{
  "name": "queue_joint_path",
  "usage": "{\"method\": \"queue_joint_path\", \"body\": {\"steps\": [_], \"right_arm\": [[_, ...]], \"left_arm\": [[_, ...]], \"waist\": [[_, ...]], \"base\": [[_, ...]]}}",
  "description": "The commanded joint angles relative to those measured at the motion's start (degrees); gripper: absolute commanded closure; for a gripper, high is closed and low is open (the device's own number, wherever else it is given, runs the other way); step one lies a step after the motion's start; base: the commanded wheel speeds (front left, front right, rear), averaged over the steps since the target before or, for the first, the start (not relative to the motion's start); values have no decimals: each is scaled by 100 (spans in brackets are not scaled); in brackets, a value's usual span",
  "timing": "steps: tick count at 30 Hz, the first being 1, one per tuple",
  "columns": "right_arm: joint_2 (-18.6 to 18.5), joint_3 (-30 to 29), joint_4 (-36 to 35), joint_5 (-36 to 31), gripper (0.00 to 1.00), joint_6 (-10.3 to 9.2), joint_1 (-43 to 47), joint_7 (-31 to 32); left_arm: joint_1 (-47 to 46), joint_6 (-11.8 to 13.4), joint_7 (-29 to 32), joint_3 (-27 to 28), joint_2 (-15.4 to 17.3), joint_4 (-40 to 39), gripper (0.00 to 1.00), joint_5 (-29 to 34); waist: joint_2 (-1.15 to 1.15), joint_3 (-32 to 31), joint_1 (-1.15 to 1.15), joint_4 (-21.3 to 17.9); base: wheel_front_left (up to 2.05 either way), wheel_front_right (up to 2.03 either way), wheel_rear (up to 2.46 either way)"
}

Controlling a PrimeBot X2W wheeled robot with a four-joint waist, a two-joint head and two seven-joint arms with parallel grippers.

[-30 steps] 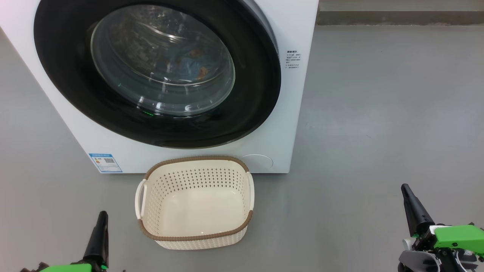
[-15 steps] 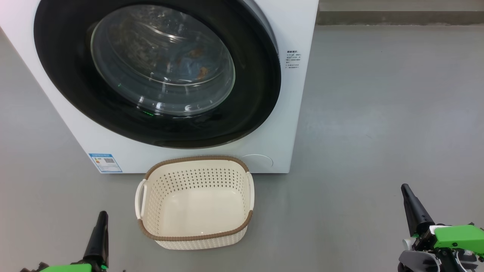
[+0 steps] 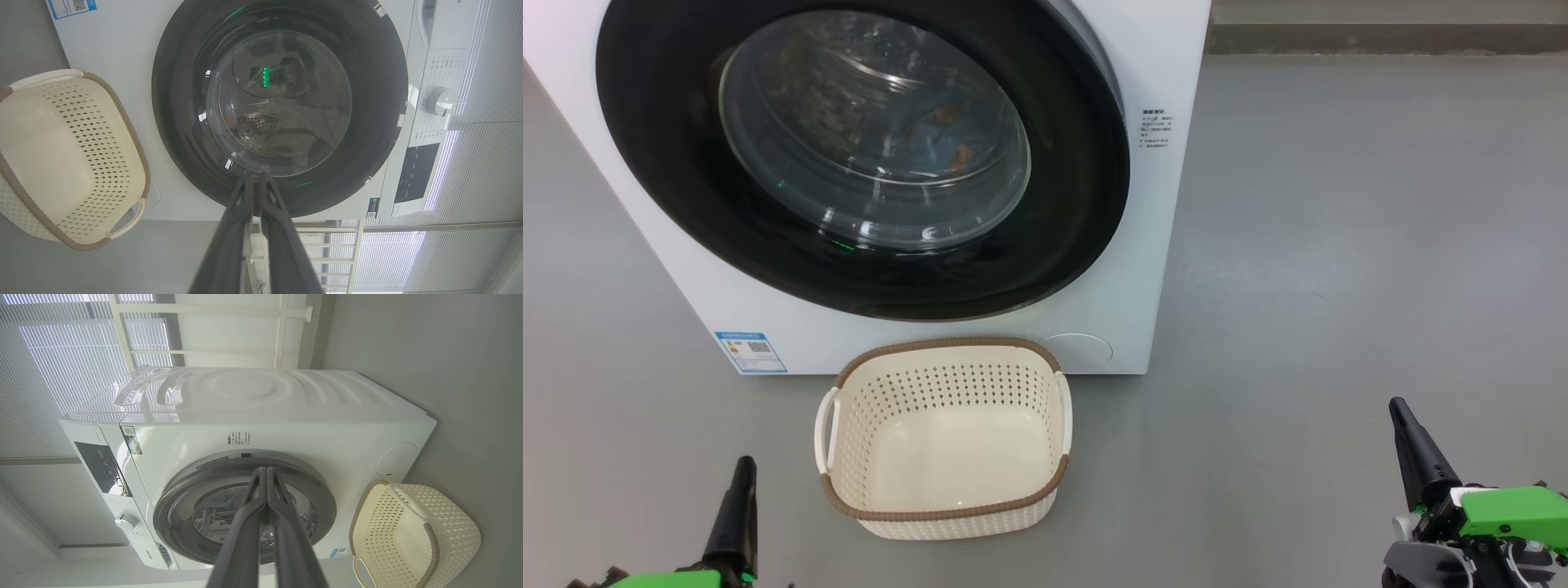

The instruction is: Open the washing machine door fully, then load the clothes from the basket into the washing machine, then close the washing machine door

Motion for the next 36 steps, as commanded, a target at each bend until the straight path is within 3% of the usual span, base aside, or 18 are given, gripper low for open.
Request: {"method": "queue_joint_path", "body": {"steps": [1,36], "right_arm": [[-59,107,-160,-13,100,11,-300,41],[-57,104,-159,-16,100,11,-300,44]], "left_arm": [[-248,2,35,193,50,-181,100,-47],[-248,2,35,193,50,-181,100,-48]], "waist": [[0,0,0,0],[0,0,0,0]], "base": [[0,0,0],[0,0,0]]}}
